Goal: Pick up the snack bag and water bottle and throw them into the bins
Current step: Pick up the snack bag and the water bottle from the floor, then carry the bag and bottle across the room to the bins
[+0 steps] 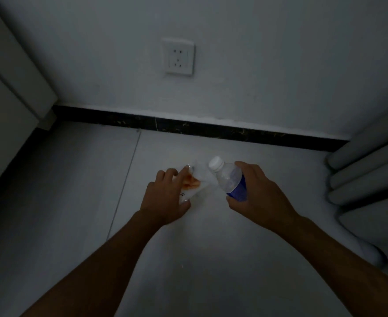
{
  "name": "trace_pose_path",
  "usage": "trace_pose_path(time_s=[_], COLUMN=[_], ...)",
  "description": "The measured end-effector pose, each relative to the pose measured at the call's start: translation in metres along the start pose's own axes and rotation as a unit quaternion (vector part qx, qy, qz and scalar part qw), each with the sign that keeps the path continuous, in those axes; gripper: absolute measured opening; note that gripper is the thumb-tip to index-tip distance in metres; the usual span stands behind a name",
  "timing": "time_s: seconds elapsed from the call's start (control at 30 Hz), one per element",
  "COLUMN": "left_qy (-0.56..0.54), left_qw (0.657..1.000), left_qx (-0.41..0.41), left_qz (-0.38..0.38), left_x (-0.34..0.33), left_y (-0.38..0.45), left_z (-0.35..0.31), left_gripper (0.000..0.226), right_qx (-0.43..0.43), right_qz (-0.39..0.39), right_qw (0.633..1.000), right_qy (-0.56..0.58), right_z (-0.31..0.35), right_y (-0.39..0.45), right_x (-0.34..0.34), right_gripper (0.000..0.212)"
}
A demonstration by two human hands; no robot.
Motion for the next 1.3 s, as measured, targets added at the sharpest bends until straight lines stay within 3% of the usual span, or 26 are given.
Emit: trace_pose_path(time_s=[0.37, 0.93, 1.3], left_qy=[-0.007, 0.007, 0.054], left_qw=[0.998, 0.982, 0.952], left_qx=[-0.018, -0.041, -0.046], left_qz=[-0.068, -0.186, -0.296], left_x=[0.197, 0.725, 0.992], left_y=[0.006, -0.002, -0.023], left_z=[-0.004, -0.011, -0.032], left_gripper=[0.08, 0.075, 0.075], right_qx=[0.003, 0.055, 0.134], right_qz=[-0.047, -0.137, -0.208], right_qw=[0.999, 0.989, 0.969], right_qy=[0.025, 0.019, 0.023], right_z=[0.107, 0.429, 0.592], right_y=[-0.001, -0.027, -0.055], right_x=[0.127, 0.498, 0.681], right_gripper=[0.081, 0.08, 0.081])
Point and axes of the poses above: each hand's wrist, its own y-axis towards the middle knuckle, its own x-axis out of the back of the hand, z = x × y, the point moved 8 cm from there along y, towards the middle knuckle, and after that the axes turned 12 degrees about y, right-handed, at the moved point
